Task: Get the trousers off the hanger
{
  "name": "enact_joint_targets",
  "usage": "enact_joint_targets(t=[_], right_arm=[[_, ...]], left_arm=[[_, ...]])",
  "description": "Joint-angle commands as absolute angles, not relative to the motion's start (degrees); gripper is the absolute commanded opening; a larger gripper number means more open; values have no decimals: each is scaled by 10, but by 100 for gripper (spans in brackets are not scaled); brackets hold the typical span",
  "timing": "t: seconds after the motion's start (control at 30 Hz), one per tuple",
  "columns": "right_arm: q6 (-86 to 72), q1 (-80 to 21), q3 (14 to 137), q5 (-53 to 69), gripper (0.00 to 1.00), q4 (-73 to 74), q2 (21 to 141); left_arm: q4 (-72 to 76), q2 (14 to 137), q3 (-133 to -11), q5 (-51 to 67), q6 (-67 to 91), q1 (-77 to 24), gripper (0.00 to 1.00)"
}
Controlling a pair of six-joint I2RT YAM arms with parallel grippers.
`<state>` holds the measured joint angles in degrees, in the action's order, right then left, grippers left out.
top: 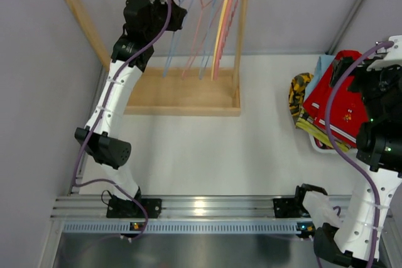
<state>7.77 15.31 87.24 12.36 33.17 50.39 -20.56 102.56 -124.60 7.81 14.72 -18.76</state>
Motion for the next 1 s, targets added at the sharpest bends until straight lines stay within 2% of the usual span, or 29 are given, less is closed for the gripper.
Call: enact_joint_targets(t=[0.0, 0.73, 0.87, 0.97], right_arm=[[62, 162, 863, 135, 99, 337, 501], [59, 162, 832, 141, 99, 325, 484], [60, 163, 833, 142, 100, 324, 483], [57, 162, 831, 142, 99, 323, 483]], left_arm=[[-165, 1030, -1266, 74, 132, -206, 0], [-156, 1075, -1286, 35, 106, -270, 0], [-156, 1052, -1267, 18, 99, -269, 15], [-157, 1028, -1249, 11, 92, -269, 21]])
